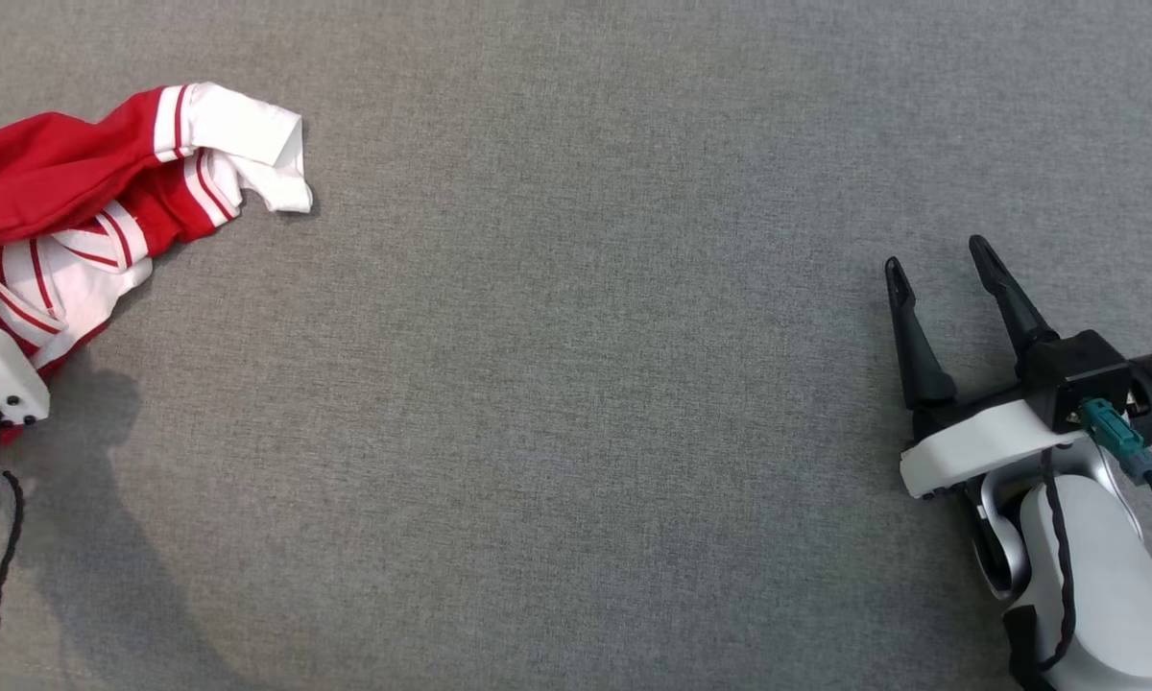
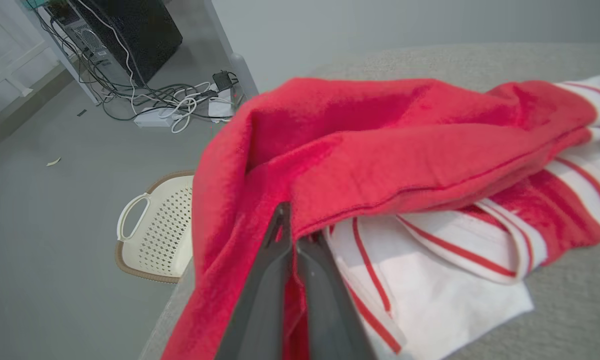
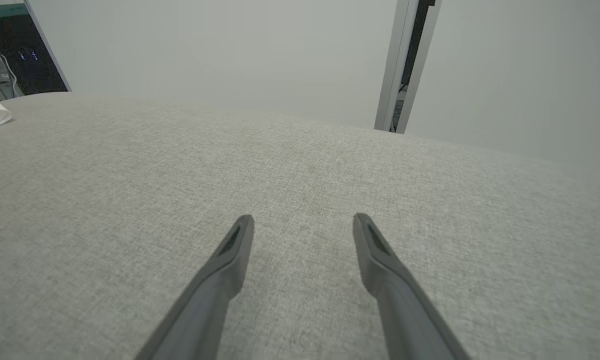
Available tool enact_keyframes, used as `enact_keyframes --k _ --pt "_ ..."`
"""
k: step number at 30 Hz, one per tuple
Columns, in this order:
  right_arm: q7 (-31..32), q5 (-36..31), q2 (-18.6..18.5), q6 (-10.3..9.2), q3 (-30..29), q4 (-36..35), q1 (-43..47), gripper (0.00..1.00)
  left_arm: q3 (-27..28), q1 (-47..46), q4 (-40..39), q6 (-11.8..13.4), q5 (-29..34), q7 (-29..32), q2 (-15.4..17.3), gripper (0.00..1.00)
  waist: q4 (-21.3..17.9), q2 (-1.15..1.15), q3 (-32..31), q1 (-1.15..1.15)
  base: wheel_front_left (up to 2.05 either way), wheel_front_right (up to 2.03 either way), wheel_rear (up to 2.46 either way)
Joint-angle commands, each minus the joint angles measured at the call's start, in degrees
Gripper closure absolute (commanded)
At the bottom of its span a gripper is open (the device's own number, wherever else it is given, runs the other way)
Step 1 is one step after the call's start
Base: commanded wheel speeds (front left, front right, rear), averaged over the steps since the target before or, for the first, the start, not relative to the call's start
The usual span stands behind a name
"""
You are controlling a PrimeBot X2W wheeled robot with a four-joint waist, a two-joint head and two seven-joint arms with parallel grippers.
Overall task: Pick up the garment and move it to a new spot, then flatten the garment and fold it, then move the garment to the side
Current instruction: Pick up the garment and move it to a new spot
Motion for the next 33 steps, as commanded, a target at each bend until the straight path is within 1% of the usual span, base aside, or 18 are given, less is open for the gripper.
enact_keyframes --k 1,6,9,14,16,17,21,23,27,30,33 --pt "0.15 0.43 -0.04 -0.02 -0.32 0.98 0.94 0.00 -0.23 -1.24 -1.00 -0.01 0.50 -0.43 0.70 1.00 -0.31 0.00 -0.88 0.00 0.00 0.00 0.00" --pt "0.09 2.00 0.84 -0.02 -0.91 1.13 1.74 0.00 -0.89 -1.21 -9.19 -1.64 1.70 -0.47 0.83 1.00 -1.17 0.00 -4.51 0.00 0.00 0.00 0.00" --pt "0.09 2.84 1.23 -0.02 -1.22 1.74 2.80 0.00 -2.35 -1.82 -13.68 -2.48 2.78 -0.48 -0.42 1.00 -1.86 0.00 -7.01 0.00 0.00 0.00 0.00" --pt "0.09 4.24 1.52 -0.02 -1.82 2.54 4.78 0.00 -5.41 -2.04 -17.52 -3.24 3.93 -0.50 -4.82 1.00 -3.79 0.00 -11.19 0.00 0.00 0.00 0.00" --pt "0.08 5.16 1.59 -0.02 -1.73 2.75 5.64 0.00 -6.47 -0.67 -18.73 -3.64 3.54 -0.50 -6.86 1.00 -4.86 0.00 -12.77 0.00 0.00 0.00 0.00" --pt "0.08 5.16 1.59 -0.02 -1.73 2.75 5.64 0.00 -6.47 -0.67 -18.73 -3.64 3.54 -0.50 -6.86 1.00 -4.86 0.00 -12.77 0.00 0.00 0.00 0.00" --pt "0.09 7.95 1.51 -0.02 -1.28 3.04 7.13 0.00 -8.65 2.33 -21.79 -4.11 2.44 -0.50 -12.77 1.00 -6.88 0.00 -15.10 0.00 0.00 0.00 0.00" --pt "0.09 8.49 1.58 -0.02 -1.07 3.15 7.53 0.00 -9.94 3.94 -23.10 -4.21 2.11 -0.51 -15.02 1.00 -7.91 0.00 -15.91 0.00 0.00 0.00 0.00" --pt "0.09 8.73 1.55 -0.02 -1.01 3.51 8.57 0.00 -14.00 7.03 -25.03 -4.59 0.85 -0.50 -18.48 1.00 -9.92 0.00 -17.36 0.00 0.00 0.00 0.00" --pt "0.09 9.13 1.57 -0.02 -0.65 3.82 9.23 0.00 -18.56 9.27 -26.30 -4.64 -1.26 -0.50 -19.35 1.00 -11.38 0.00 -18.24 0.00 0.00 0.00 0.00" --pt "0.09 9.63 1.56 -0.02 -0.09 4.17 9.54 0.00 -27.28 11.52 -29.53 -4.68 -7.44 -0.51 -19.61 1.00 -12.71 0.00 -18.83 0.00 0.00 0.00 0.00"
